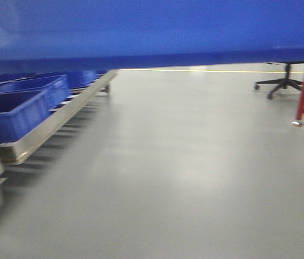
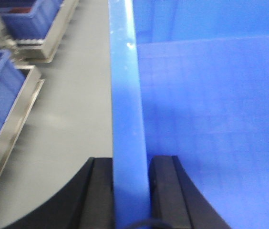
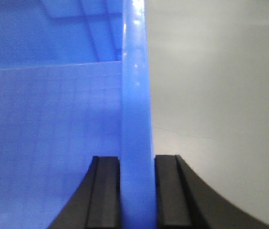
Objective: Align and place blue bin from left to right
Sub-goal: 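Drive the base to another shelf while holding the bin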
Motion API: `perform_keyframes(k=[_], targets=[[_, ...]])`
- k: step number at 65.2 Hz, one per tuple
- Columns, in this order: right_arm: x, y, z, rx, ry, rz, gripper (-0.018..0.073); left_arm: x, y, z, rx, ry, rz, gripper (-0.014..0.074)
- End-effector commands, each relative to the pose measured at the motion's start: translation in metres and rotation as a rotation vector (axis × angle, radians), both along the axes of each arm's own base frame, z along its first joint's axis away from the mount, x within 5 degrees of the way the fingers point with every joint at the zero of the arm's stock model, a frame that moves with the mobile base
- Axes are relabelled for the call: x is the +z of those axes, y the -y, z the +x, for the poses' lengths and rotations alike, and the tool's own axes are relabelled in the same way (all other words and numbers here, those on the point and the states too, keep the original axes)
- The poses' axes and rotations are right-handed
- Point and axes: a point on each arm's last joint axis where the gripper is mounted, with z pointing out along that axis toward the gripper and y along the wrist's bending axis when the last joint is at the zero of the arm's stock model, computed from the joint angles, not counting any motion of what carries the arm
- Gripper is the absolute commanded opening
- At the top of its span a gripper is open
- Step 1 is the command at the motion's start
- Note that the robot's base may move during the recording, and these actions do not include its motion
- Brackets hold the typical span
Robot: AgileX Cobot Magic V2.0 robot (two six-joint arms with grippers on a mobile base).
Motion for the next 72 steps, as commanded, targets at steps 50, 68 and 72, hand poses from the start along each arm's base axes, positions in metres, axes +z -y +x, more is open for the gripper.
perform_keyframes(k=[50, 68, 72], targets=[[0.0142, -0.0048, 0.0001, 0.069, 0.117, 0.068, -0.0070, 0.0085, 0.0077, -0.0008, -0.077, 0.072, -0.044, -0.0111], [0.0142, -0.0048, 0.0001, 0.069, 0.117, 0.068, -0.0070, 0.0085, 0.0077, -0.0008, -0.077, 0.072, -0.044, -0.0111], [0.0142, -0.0048, 0.0001, 0.069, 0.117, 0.068, -0.0070, 0.0085, 0.0077, -0.0008, -0.077, 0.072, -0.044, -0.0111]])
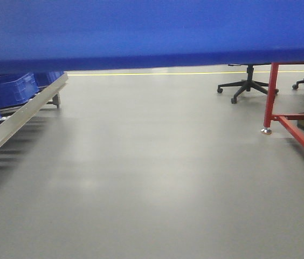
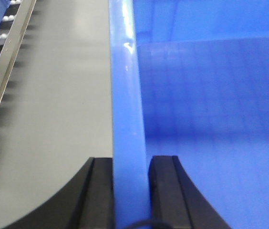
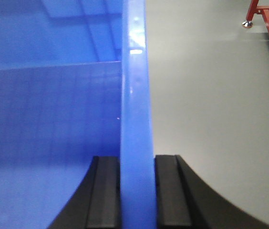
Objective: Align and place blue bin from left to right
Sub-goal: 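Drive the base to another shelf while holding the bin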
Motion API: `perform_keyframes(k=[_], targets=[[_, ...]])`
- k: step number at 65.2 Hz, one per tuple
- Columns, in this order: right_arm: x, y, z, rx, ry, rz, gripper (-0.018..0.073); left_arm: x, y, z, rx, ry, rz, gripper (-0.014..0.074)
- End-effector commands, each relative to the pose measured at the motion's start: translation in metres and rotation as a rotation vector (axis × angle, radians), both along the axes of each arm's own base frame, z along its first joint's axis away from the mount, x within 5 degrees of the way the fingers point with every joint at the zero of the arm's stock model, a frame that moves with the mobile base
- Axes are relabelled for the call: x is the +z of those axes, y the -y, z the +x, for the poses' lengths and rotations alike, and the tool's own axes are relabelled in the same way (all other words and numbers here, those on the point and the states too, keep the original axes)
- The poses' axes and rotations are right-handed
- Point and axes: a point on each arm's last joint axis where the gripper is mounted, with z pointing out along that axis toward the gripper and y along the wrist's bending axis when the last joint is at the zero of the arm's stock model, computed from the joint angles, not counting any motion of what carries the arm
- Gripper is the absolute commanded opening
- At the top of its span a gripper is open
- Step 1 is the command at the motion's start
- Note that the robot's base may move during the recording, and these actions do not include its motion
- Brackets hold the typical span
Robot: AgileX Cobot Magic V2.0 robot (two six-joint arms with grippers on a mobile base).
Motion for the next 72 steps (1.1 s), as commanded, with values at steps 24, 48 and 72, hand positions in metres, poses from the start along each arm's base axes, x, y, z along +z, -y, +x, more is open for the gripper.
perform_keyframes(k=[24, 48, 72], targets=[[0.0143, -0.0050, 0.0001, 0.070, 0.118, 0.069, -0.0070, 0.0085, 0.0078, -0.0009, -0.077, 0.071, -0.045, -0.0111], [0.0143, -0.0050, 0.0001, 0.070, 0.118, 0.069, -0.0070, 0.0086, 0.0077, -0.0008, -0.076, 0.072, -0.044, -0.0111], [0.0146, -0.0053, 0.0001, 0.073, 0.121, 0.072, -0.0070, 0.0076, 0.0088, 0.0002, -0.076, 0.069, -0.041, -0.0111]])
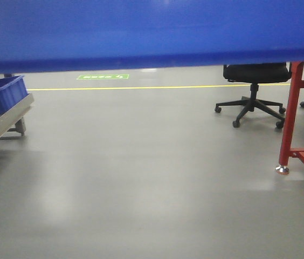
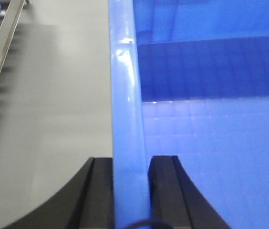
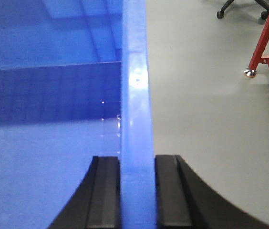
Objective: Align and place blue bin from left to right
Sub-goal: 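Drive the base to another shelf while holding the bin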
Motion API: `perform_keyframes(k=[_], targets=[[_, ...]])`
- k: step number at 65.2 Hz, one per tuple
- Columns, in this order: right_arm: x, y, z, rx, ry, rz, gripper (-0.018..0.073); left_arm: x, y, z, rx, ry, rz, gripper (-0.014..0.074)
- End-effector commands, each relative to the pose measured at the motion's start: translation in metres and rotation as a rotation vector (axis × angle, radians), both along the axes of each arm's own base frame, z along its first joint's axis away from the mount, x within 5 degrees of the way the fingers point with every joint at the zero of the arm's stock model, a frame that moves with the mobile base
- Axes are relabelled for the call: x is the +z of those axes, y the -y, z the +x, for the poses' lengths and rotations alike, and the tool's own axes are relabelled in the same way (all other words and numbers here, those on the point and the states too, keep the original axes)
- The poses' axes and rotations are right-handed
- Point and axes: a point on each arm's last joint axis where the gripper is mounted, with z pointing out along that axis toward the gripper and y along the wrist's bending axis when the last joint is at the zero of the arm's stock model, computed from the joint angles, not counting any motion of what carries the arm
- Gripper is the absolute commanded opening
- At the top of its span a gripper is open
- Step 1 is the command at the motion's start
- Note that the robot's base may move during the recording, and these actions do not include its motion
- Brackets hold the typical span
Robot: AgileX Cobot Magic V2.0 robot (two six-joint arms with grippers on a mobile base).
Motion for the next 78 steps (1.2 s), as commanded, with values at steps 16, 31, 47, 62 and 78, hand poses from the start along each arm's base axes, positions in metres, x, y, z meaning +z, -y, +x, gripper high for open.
perform_keyframes(k=[16, 31, 47, 62, 78], targets=[[0.0146, -0.0052, 0.0000, 0.073, 0.119, 0.072, -0.0070, 0.0069, 0.0098, 0.0010, -0.077, 0.067, -0.038, -0.0111], [0.0173, -0.0079, 0.0000, 0.097, 0.143, 0.096, -0.0070, 0.0068, 0.0118, 0.0025, -0.086, 0.074, -0.041, -0.0111], [0.0207, -0.0111, -0.0001, 0.126, 0.173, 0.126, -0.0070, 0.0069, 0.0120, 0.0032, -0.084, 0.079, -0.036, -0.0111], [0.0209, -0.0113, -0.0001, 0.128, 0.175, 0.127, -0.0070, 0.0068, 0.0122, 0.0045, -0.079, 0.085, -0.024, -0.0111], [0.0212, -0.0116, -0.0001, 0.131, 0.178, 0.130, -0.0070, 0.0059, 0.0132, 0.0056, -0.078, 0.084, -0.019, -0.0111]])
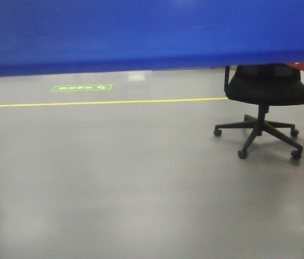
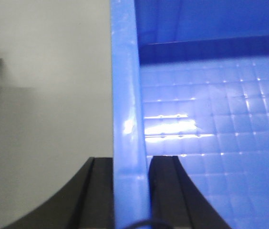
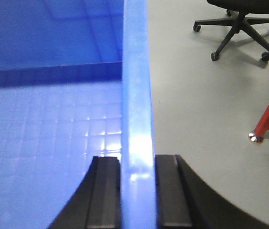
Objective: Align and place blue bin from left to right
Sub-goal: 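Drive the base to another shelf while holding the bin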
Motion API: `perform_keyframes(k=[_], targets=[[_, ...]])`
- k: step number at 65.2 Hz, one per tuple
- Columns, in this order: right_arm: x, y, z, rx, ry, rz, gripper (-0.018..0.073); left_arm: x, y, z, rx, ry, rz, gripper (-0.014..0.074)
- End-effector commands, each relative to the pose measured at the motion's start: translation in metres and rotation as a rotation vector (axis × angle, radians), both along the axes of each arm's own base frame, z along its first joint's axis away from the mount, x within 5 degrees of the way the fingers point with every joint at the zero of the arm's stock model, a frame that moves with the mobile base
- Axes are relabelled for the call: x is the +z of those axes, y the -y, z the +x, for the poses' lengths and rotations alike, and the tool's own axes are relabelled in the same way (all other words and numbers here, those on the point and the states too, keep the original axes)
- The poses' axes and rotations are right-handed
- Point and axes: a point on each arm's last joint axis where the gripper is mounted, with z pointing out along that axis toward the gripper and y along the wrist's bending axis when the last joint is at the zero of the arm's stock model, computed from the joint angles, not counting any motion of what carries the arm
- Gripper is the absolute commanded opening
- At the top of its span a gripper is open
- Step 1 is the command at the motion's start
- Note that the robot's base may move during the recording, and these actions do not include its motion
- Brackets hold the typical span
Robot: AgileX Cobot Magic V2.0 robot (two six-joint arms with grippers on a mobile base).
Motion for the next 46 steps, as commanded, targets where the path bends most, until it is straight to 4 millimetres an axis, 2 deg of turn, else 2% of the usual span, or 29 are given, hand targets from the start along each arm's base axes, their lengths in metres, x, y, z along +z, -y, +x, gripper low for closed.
perform_keyframes(k=[1, 46], targets=[[0.0215, -0.0127, -0.0005, 0.139, 0.180, 0.136, -0.0070, 0.0090, 0.0089, 0.0011, -0.079, 0.087, -0.034, -0.0111], [0.0216, -0.0128, -0.0005, 0.140, 0.181, 0.137, -0.0070, 0.0130, 0.0050, 0.0032, -0.054, 0.135, 0.011, -0.0111]])
